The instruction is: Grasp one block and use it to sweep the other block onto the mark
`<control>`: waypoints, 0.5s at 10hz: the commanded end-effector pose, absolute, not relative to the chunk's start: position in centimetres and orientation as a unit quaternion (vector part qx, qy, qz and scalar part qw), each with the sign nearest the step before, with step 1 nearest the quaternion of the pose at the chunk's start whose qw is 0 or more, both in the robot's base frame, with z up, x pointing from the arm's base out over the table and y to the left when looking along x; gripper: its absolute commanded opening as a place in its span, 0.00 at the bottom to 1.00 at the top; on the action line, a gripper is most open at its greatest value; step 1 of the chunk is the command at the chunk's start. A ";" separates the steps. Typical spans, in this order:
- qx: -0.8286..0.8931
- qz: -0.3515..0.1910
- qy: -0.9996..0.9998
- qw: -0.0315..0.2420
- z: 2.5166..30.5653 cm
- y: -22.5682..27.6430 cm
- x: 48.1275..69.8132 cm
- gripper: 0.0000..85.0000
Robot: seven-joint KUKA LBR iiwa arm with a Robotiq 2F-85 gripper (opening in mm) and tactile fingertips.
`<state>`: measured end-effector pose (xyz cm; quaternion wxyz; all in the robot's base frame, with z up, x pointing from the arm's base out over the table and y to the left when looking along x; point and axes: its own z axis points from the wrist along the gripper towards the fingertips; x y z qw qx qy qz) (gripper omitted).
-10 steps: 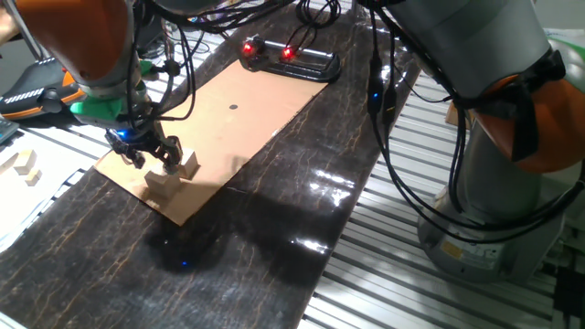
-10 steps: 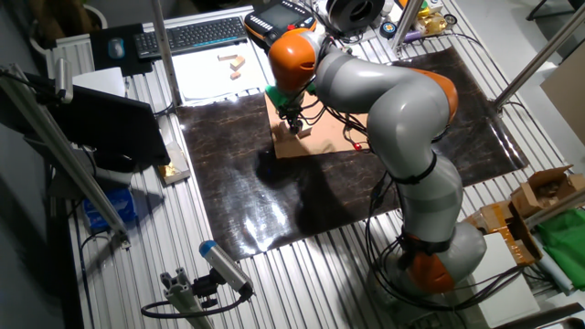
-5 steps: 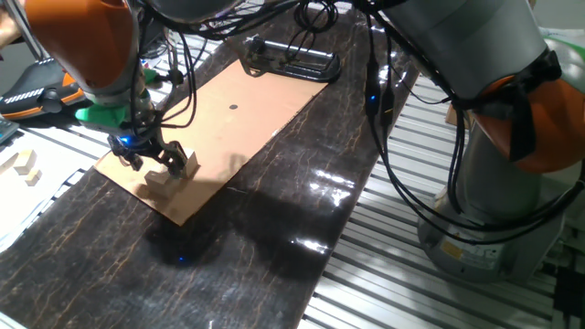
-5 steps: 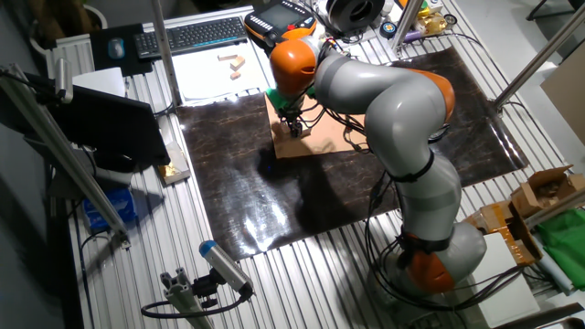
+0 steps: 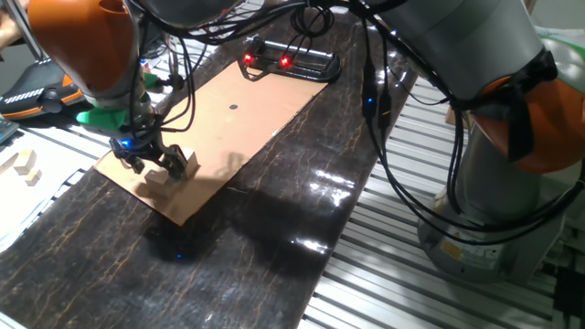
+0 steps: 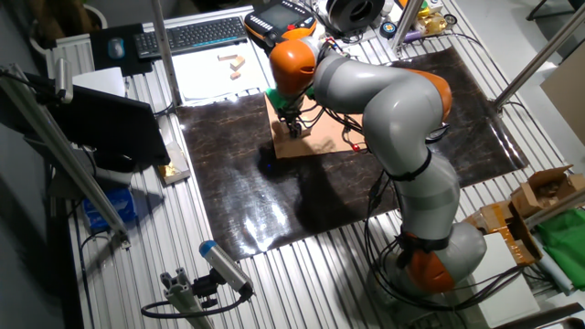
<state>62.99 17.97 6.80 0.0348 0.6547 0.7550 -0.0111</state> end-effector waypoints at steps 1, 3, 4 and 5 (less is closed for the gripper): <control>0.656 -0.011 0.754 0.035 6.6 18.0 63.0 1.00; 0.658 -0.012 0.752 0.038 6.0 17.8 62.9 1.00; 0.660 -0.008 0.751 0.035 5.9 17.8 62.9 1.00; 0.661 -0.006 0.749 0.033 5.8 17.8 62.8 1.00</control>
